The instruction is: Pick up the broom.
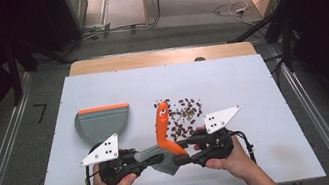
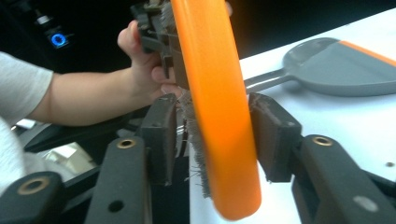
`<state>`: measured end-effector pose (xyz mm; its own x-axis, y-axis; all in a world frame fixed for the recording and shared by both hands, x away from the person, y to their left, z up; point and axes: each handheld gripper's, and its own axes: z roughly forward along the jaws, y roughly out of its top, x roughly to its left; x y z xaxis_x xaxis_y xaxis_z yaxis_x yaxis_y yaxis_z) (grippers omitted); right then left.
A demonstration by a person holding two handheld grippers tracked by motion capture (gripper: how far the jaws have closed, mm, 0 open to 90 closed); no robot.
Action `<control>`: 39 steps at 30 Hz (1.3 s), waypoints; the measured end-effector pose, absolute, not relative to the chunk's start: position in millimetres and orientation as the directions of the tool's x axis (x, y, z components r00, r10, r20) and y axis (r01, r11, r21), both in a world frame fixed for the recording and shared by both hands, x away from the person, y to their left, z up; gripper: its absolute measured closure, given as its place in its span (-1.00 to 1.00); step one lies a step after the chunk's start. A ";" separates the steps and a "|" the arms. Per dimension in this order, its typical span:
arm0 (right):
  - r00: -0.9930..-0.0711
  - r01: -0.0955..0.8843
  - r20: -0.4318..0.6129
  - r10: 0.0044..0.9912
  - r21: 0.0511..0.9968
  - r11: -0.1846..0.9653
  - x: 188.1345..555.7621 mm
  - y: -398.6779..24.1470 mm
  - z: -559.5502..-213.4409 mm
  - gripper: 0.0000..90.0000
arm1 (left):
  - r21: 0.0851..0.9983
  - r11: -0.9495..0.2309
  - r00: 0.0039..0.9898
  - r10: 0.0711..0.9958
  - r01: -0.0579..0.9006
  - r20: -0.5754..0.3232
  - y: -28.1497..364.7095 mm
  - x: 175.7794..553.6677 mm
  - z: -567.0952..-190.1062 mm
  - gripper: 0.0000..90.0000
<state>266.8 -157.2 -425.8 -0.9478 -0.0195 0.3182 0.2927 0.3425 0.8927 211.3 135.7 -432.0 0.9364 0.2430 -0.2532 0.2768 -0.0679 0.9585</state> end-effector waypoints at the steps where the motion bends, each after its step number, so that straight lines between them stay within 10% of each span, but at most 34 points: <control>1: -0.947 0.290 0.321 -0.032 0.892 0.347 266.5 -156.3 -426.4 0.20 | 0.958 -0.068 0.938 0.233 0.279 -0.256 135.2 211.5 -432.1 0.93; 22: -0.947 0.278 0.317 -0.047 0.886 0.370 251.9 -142.4 -423.8 0.54 | 0.939 -0.024 0.933 0.117 0.344 -0.339 139.6 219.1 -437.1 0.82; 32: -0.947 0.321 0.306 0.098 0.886 0.334 258.0 -155.0 -416.3 0.54 | 0.937 -0.048 0.889 0.335 0.346 -0.312 151.4 221.3 -439.4 -0.41; 39: -0.935 0.339 0.273 0.225 0.874 0.349 266.4 -166.1 -418.2 0.54 | 0.939 -0.072 0.860 0.430 0.337 -0.276 154.4 221.6 -440.9 -0.88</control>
